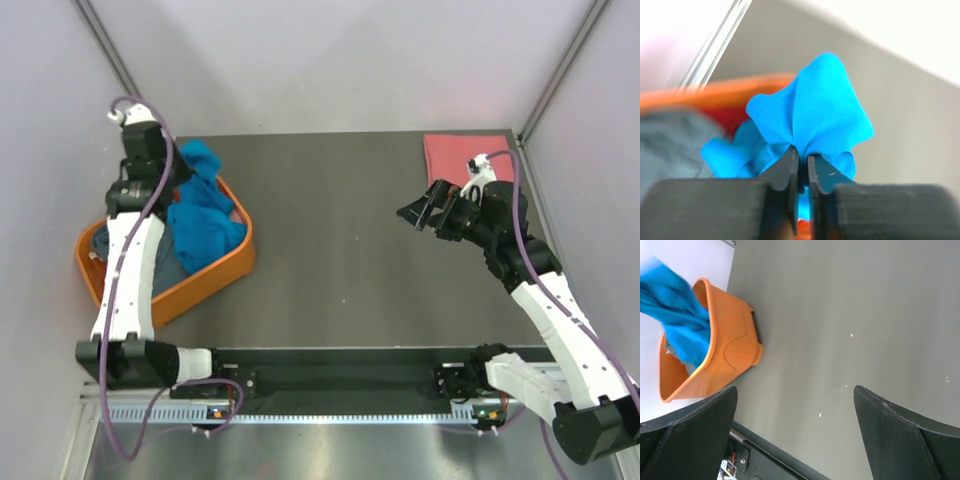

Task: Fold and stack the t-shirts
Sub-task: Grab the tshirt from the pile, then move the tshirt to the center of the board, then flatten the tshirt out

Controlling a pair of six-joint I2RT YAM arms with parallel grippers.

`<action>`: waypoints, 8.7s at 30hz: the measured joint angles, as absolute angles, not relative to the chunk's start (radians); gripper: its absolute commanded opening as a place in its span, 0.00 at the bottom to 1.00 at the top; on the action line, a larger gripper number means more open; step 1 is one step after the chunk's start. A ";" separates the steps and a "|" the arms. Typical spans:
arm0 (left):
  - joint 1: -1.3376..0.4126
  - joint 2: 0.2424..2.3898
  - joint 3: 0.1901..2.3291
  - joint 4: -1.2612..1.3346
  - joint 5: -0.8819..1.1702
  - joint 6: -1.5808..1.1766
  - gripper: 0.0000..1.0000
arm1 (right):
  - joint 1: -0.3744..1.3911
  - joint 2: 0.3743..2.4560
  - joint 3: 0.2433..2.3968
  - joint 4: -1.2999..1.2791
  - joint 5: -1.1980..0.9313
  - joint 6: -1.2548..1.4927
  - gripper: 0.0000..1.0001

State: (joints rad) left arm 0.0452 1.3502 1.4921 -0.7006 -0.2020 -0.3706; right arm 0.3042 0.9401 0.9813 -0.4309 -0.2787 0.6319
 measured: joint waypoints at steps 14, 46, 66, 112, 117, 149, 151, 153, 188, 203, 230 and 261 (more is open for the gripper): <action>-0.060 1.329 1.734 0.277 0.633 -0.982 0.00 | 0.305 0.915 0.973 -0.405 -0.270 0.655 1.00; -0.438 1.359 1.192 -0.568 0.366 -0.345 0.53 | 0.318 1.180 0.722 -0.386 -0.162 0.719 0.74; -0.573 1.451 1.034 -0.690 0.178 -0.291 0.53 | 0.398 1.309 0.628 -0.263 0.046 0.770 0.00; -0.753 1.316 1.662 -0.947 -0.515 -0.327 0.00 | 0.079 0.891 1.063 -0.705 0.200 0.524 0.00; -0.753 1.322 1.580 -1.014 -0.533 -0.350 0.00 | 0.055 0.889 0.983 -0.792 0.175 0.514 0.00; -0.720 1.298 1.855 -0.824 -0.571 -0.214 0.00 | 0.043 0.655 1.045 -0.798 0.118 0.528 0.04; -0.690 1.400 1.840 -0.792 -0.529 -0.211 0.00 | 0.043 0.717 0.976 -0.767 0.105 0.525 0.07; -0.661 1.517 1.811 -0.761 -0.473 -0.211 0.00 | 0.043 0.800 0.921 -0.735 0.091 0.523 0.09; -0.740 1.470 0.974 -0.722 0.064 -0.345 0.40 | -0.022 1.144 0.881 -0.574 -0.052 0.476 0.51; -0.811 1.596 0.939 -0.593 0.025 -0.268 0.46 | -0.022 1.075 0.837 -0.572 -0.105 0.498 0.52; -0.841 1.556 1.520 -0.963 -0.409 -0.327 0.00 | -0.031 0.963 0.648 -0.591 -0.053 0.606 0.51; -0.642 1.700 1.831 -1.047 -0.548 -0.258 0.00 | -0.067 1.152 0.549 -0.304 -0.015 0.655 0.02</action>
